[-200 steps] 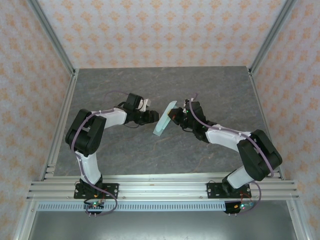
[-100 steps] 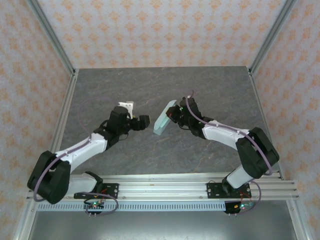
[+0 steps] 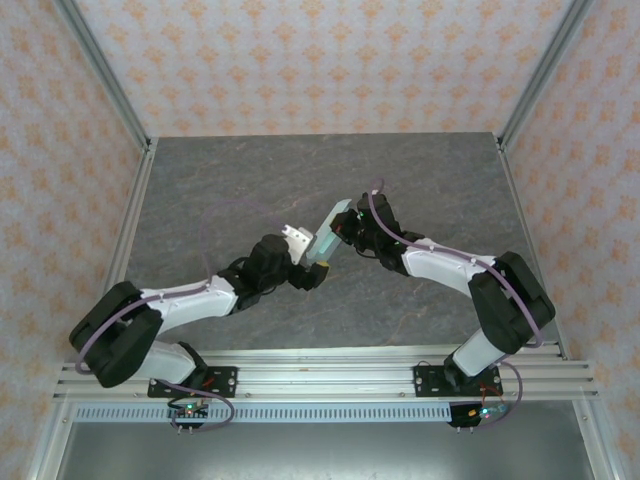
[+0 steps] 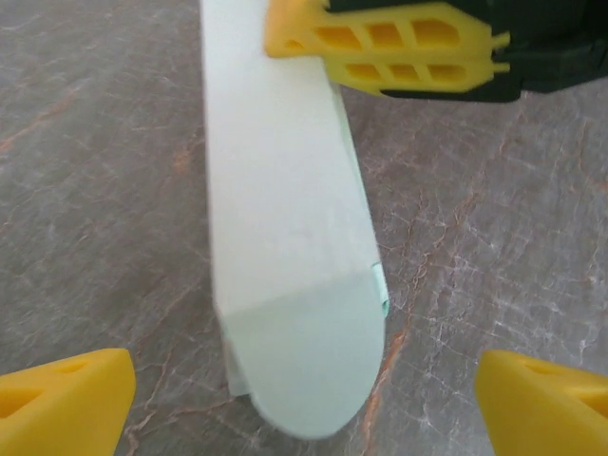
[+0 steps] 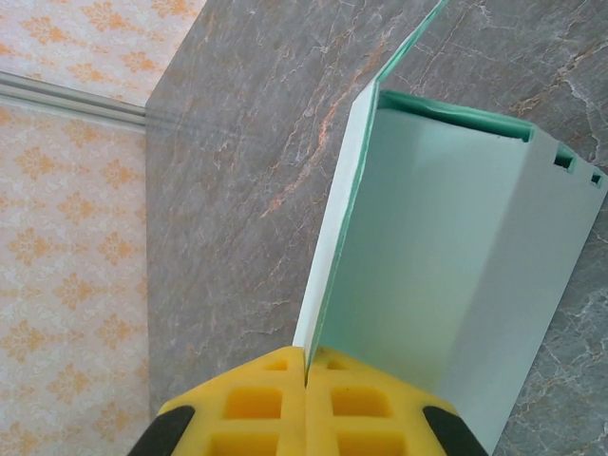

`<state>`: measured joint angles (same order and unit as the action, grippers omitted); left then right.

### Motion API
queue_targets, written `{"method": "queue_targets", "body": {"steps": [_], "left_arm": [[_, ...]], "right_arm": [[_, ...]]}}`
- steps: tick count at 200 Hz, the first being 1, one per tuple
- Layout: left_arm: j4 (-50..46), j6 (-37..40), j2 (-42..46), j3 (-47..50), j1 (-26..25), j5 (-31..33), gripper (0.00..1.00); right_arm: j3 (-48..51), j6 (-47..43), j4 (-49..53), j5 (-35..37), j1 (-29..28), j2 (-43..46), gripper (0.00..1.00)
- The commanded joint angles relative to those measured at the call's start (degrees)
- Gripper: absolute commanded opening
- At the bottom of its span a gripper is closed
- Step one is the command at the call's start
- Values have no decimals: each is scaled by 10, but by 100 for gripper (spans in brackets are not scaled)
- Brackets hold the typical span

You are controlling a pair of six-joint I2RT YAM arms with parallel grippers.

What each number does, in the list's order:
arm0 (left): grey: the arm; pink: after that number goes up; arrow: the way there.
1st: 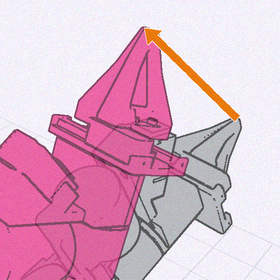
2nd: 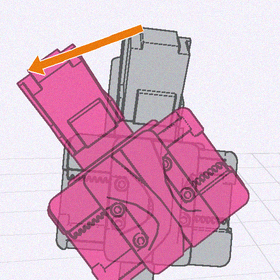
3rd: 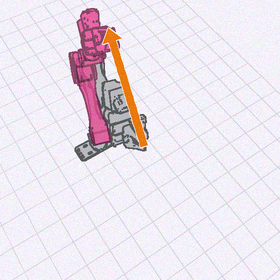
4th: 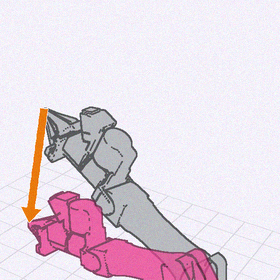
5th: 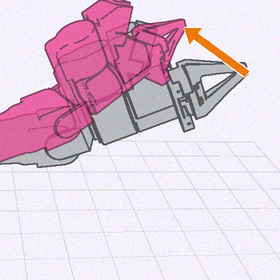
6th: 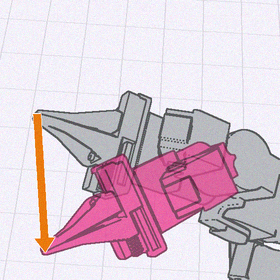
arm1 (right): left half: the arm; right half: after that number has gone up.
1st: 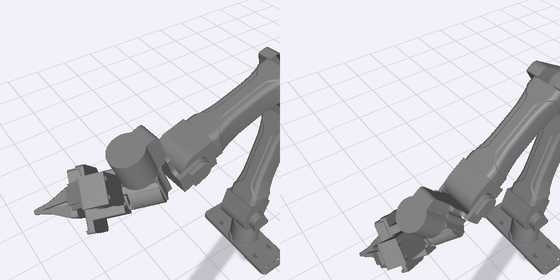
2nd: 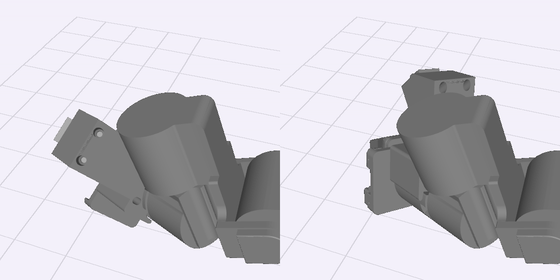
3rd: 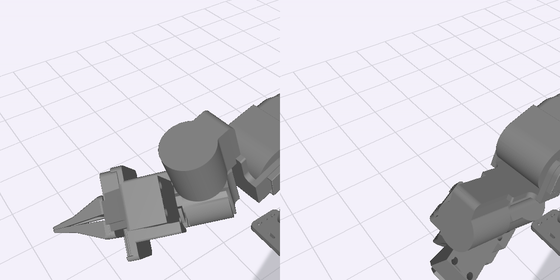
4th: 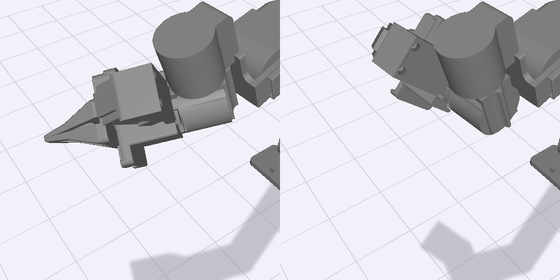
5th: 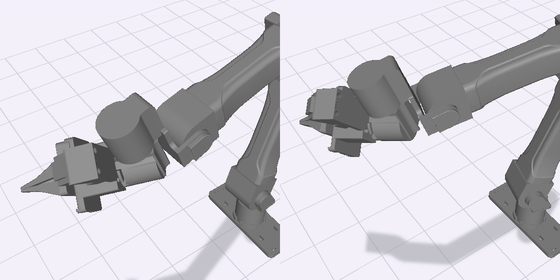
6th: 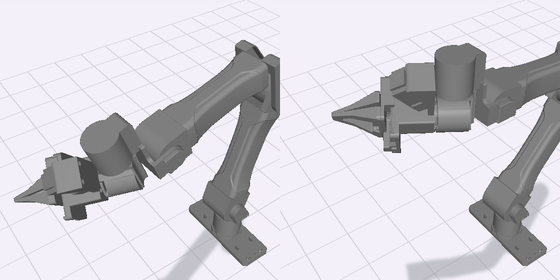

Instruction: Fold the paper box

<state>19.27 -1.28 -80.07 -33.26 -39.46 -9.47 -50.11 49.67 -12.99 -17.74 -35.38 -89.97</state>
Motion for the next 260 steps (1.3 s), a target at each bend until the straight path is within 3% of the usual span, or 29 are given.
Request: {"method": "queue_targets", "body": {"steps": [1,24,53,114,142,168,189,230,260], "left_arm": [[40,33,-21,-27,-7,22,93],[56,33,-42,-38,-9,35,86],[58,38,-77,-56,-8,22,68],[74,36,-90,-52,-7,30,42],[74,40,-77,-39,6,6,37],[56,57,-56,-37,22,-38,35],[10,73,-44,-59,33,-74,34],[-97,129,-31,-120,62,-158,30],[-229,188,-18,-181,115,-248,30]], "right_arm": [[-7,-23,32,26,-2,-7,0],[-8,-22,30,25,-2,-10,0],[-7,-22,28,25,-3,-12,0],[-8,-25,31,29,-1,-3,0],[-10,-52,41,28,7,34,16],[-11,-142,85,43,17,102,35],[-13,-231,133,38,33,158,44],[-43,-461,242,23,75,209,51],[-15,-571,210,-5,105,239,52]]}}
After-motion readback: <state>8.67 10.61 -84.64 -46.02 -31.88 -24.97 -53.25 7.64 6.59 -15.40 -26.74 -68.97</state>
